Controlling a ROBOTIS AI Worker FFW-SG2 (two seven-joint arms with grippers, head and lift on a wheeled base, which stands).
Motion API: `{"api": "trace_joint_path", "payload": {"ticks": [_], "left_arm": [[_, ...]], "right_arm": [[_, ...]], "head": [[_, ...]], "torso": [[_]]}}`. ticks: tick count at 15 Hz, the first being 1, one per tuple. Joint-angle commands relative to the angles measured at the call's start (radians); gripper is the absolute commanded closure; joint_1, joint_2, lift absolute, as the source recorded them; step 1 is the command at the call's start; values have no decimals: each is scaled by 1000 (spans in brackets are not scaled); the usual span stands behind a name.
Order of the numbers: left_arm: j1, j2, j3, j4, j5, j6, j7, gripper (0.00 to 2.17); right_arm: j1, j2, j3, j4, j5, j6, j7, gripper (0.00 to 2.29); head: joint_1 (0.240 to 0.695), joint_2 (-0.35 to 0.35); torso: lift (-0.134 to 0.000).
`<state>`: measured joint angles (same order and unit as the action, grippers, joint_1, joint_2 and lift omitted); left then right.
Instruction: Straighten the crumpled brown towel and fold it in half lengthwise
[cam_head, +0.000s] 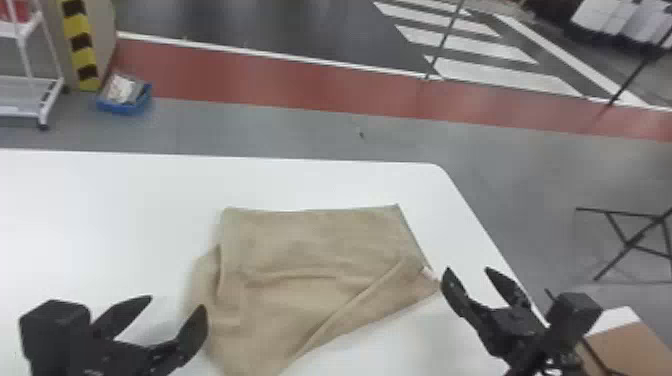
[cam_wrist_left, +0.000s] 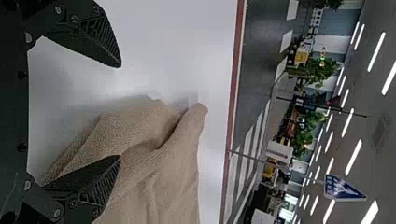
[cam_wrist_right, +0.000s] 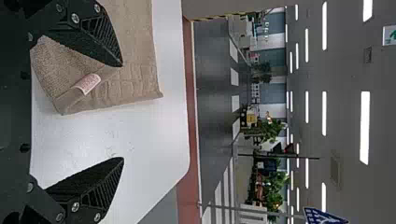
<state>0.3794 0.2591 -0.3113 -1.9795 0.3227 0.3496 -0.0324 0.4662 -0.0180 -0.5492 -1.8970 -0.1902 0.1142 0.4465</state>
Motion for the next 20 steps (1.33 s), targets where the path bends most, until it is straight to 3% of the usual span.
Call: {"api": "trace_joint_path", "payload": {"ticks": [1, 5, 6, 8, 10, 11, 15, 20], "left_arm": [[-7, -1, -19, 1, 10, 9, -1, 218], [-20, -6, -38, -6, 3, 107, -15, 299], [-20, -8, -35, -9, 3, 119, -23, 407], [-14, -8, -28, -25, 6, 107, -21, 815], [3, -8, -22, -39, 10, 49, -7, 1440], [6, -8, -20, -44, 13, 15, 2, 1625], [9, -8, 12, -75, 16, -28, 16, 1686], [3, -14, 70, -233, 15, 21, 25, 1686]], "right_arm": [[0, -3, -3, 12, -3, -4, 6, 191], [0, -5, -6, 21, -8, -11, 9, 191], [0, -5, -8, 21, -9, -14, 15, 191], [0, -5, -8, 21, -9, -20, 17, 191], [-1, -5, -6, 22, -9, -20, 17, 191], [-1, -5, -5, 22, -11, -20, 17, 191], [-1, -3, 3, 24, -11, -20, 17, 191], [-1, 3, 14, 24, -11, -20, 17, 191]], "head": [[695, -350], [695, -350], [695, -350], [695, -350], [695, -350], [695, -350], [695, -350], [695, -350]], "torso": [[-124], [-124], [-124], [-124], [-124], [-124], [-124], [-124]]}}
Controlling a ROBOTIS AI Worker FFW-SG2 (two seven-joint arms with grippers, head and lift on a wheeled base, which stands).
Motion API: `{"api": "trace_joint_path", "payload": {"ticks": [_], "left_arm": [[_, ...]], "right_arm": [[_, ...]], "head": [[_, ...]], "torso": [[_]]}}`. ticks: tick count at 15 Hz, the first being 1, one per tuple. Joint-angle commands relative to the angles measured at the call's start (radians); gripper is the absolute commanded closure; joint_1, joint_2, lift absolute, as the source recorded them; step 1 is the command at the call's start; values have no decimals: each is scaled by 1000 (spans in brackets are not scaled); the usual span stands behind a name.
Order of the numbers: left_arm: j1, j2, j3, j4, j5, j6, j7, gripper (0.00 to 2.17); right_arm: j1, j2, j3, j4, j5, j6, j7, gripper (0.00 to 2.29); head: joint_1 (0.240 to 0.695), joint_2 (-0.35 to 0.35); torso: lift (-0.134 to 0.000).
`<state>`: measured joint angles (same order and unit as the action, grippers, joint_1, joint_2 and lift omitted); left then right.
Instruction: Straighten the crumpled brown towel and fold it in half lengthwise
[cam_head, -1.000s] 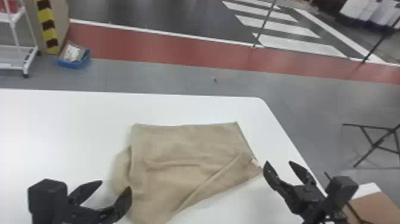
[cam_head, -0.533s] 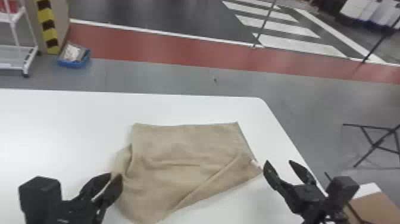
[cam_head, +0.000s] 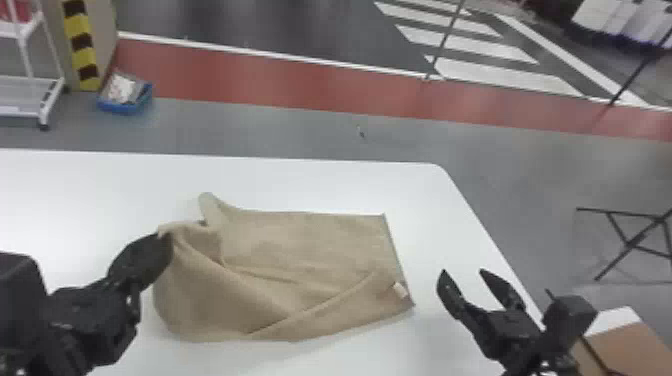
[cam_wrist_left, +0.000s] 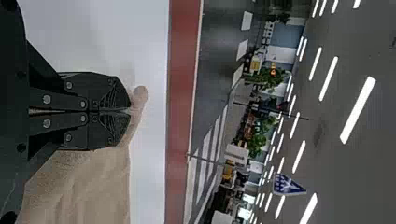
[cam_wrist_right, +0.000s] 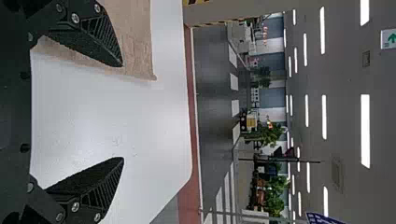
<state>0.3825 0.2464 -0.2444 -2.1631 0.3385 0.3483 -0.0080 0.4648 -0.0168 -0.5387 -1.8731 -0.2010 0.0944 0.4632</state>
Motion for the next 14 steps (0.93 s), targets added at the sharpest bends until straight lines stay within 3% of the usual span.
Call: {"api": "trace_joint_path", "payload": {"ticks": [1, 5, 9, 12, 14], "left_arm": [[-1, -3, -21, -66, -6, 28, -1, 1686], [-93, -12, -283, 22, -67, 25, -12, 1686], [-228, -75, -503, 200, -108, 13, 0, 1686], [-264, -102, -558, 276, -104, 16, -7, 1666], [-266, -107, -559, 296, -85, 41, -43, 1447]], "right_arm": [[0, 1, 6, -1, 0, 0, 0, 191], [0, 1, 23, 2, 2, 0, 0, 191], [11, 1, 20, 11, 0, -25, 2, 191], [12, -5, 6, 32, -18, -40, 5, 191], [11, -6, 6, 40, -18, -46, 5, 191]], "head": [[695, -350], [695, -350], [695, -350], [695, -350], [695, -350]], "torso": [[-124], [-124], [-124], [-124], [-124]]}}
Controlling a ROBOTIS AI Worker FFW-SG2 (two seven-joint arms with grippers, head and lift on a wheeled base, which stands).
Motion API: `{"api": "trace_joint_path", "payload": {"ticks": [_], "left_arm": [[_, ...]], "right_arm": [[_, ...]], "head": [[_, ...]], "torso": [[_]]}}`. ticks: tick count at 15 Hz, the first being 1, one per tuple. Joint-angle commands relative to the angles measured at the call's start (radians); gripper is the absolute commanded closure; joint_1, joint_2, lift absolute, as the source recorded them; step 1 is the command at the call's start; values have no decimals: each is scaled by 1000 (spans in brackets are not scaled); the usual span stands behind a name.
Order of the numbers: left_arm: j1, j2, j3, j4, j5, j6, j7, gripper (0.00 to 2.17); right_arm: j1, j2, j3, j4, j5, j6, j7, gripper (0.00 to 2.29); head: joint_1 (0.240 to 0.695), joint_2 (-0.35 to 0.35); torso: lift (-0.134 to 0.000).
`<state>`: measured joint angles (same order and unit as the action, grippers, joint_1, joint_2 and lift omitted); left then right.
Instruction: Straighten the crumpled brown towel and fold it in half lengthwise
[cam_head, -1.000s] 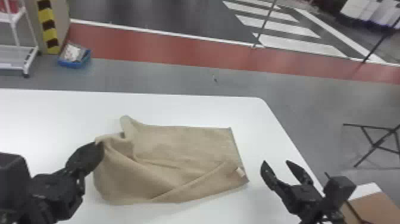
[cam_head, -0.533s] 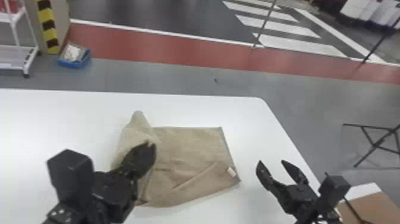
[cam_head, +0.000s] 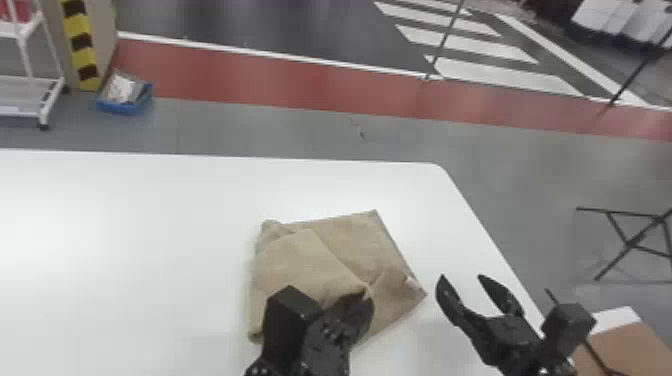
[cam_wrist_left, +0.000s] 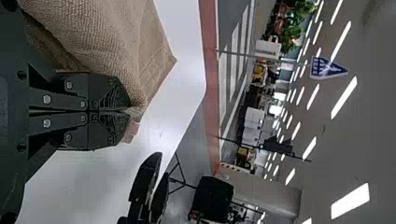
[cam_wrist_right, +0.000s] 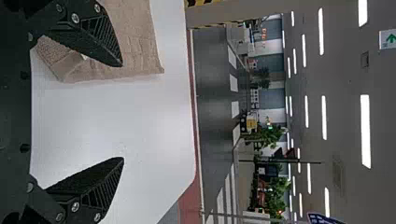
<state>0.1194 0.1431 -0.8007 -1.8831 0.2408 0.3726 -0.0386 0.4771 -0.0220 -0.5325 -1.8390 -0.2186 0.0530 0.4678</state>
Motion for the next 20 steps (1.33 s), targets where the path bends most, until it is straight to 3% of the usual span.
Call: {"api": "trace_joint_path", "payload": {"ticks": [1, 2, 3, 5, 8, 9, 11, 15, 17, 20], "left_arm": [[-3, -3, -3, 19, 14, 32, -24, 1234], [-3, -3, -2, 21, 14, 38, -26, 896], [-3, 1, 3, 22, 11, 38, -21, 421], [14, 13, 43, 9, 2, 29, 2, 130], [62, 39, 155, -30, -5, -14, 13, 140], [82, 61, 209, -48, -11, -30, 31, 147], [91, 59, 273, -30, -11, -119, 40, 154], [34, 43, 259, 73, -14, -158, 59, 218], [19, 36, 227, 101, -14, -155, 48, 424], [-12, 26, 195, 127, -17, -137, 45, 451]], "right_arm": [[-3, -1, 2, 6, 1, -8, 0, 191], [-3, -1, 6, 6, 1, -8, 0, 191], [-3, -1, 8, 6, 1, -11, 0, 191], [-2, -1, 6, 0, -1, -8, 0, 191], [5, -1, -3, -11, -1, -8, 0, 191], [6, -1, -3, -16, -1, -5, -1, 191], [6, 4, -1, -28, 4, 5, -1, 191], [12, 13, 8, -63, 19, 26, -1, 191], [17, 11, 2, -63, 18, 26, -1, 191], [20, 11, -1, -59, 13, 26, -1, 191]], "head": [[695, -350], [695, -350], [695, -350], [695, -350], [695, -350], [695, -350], [695, -350], [695, -350], [695, -350], [695, -350]], "torso": [[-124], [-124], [-124], [-124], [-124], [-124], [-124], [-124], [-124], [-124]]}}
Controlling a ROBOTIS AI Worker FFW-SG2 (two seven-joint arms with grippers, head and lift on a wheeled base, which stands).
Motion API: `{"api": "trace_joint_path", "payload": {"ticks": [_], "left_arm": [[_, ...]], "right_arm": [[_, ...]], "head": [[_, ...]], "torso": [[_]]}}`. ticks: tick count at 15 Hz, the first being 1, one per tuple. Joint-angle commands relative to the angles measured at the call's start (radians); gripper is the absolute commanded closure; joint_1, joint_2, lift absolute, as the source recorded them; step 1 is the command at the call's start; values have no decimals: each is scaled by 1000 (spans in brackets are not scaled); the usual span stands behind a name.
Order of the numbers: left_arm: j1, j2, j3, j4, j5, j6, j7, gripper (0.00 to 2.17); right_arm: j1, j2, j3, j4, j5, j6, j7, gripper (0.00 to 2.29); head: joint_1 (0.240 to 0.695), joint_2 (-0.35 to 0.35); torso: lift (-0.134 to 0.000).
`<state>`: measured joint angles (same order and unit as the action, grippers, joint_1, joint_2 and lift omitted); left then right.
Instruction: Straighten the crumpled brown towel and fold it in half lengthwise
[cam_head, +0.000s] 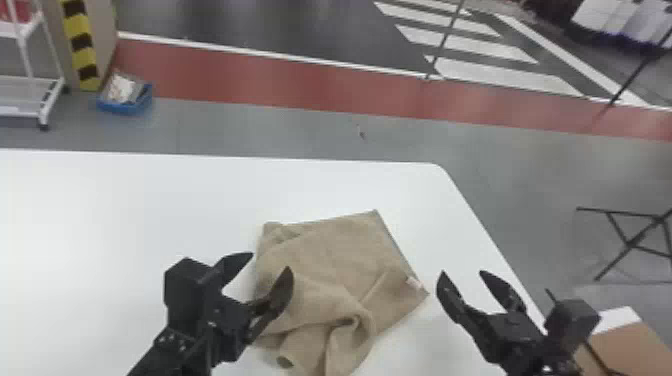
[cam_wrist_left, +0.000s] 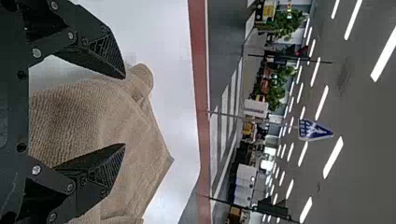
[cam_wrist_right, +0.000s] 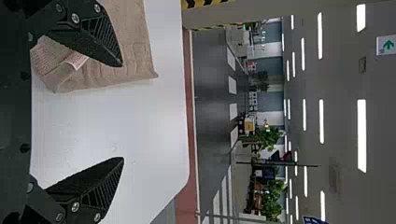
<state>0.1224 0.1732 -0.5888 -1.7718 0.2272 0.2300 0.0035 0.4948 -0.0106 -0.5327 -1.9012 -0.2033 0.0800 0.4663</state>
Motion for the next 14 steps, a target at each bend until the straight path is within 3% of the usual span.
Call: {"api": "trace_joint_path", "payload": {"ticks": [1, 6, 8, 10, 11, 14], "left_arm": [[-23, -14, -20, 32, -6, 3, 4, 451], [-64, -49, -43, 123, -60, 3, 16, 454], [-64, -50, -42, 124, -62, 3, 19, 805], [-64, -49, -43, 123, -62, 6, 27, 1420], [-64, -46, -43, 118, -63, 18, 24, 1568], [-64, -47, -45, 118, -72, 52, 27, 1568]], "right_arm": [[1, 0, -1, 5, -4, -1, 0, 191], [-1, -8, -4, 19, -13, -13, 2, 191], [-1, -11, -10, 24, -16, -16, 2, 191], [-2, -11, -10, 25, -16, -19, 2, 191], [-4, -11, -10, 27, -16, -19, 2, 191], [-5, -11, -10, 30, -18, -22, 2, 191]], "head": [[695, -350], [695, -350], [695, -350], [695, -350], [695, -350], [695, -350]], "torso": [[-124], [-124], [-124], [-124], [-124], [-124]]}}
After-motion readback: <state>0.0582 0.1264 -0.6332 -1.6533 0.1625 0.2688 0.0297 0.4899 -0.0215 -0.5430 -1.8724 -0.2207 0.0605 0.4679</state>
